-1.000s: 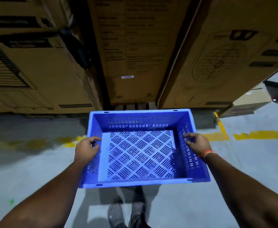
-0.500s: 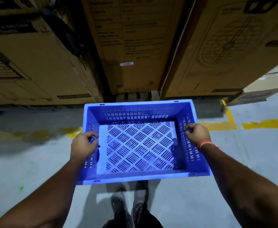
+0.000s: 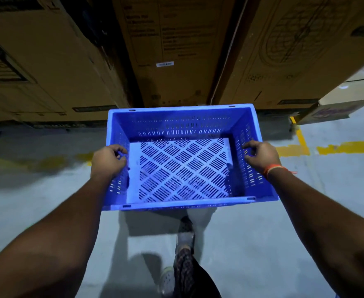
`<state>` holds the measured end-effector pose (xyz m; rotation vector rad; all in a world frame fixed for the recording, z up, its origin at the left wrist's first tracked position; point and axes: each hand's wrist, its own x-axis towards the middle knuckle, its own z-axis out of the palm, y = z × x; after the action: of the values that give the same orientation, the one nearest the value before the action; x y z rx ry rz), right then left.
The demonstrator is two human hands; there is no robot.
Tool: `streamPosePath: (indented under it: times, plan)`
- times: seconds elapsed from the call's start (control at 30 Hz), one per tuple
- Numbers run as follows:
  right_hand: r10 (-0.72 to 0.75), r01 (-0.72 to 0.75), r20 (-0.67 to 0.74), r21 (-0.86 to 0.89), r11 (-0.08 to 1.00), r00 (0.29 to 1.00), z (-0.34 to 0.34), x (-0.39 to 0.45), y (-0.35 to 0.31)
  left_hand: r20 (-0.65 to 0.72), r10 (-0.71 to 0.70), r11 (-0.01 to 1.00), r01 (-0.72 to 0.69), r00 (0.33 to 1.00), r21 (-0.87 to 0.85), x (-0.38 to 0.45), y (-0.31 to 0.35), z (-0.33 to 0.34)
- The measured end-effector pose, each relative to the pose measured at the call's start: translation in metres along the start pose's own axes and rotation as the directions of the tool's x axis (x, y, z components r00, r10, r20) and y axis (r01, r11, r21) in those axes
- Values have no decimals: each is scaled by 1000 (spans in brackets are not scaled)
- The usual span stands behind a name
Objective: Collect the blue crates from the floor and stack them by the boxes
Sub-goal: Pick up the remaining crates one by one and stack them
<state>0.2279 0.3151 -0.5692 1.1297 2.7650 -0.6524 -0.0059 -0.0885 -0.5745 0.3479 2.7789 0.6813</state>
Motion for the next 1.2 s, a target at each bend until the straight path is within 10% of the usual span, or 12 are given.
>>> streamPosePath:
  times: [1.2]
  plan:
    - [-99,92,-61,-102,990,993,3,9,5,-93,144,990,-144,985,16,-27,-14,7]
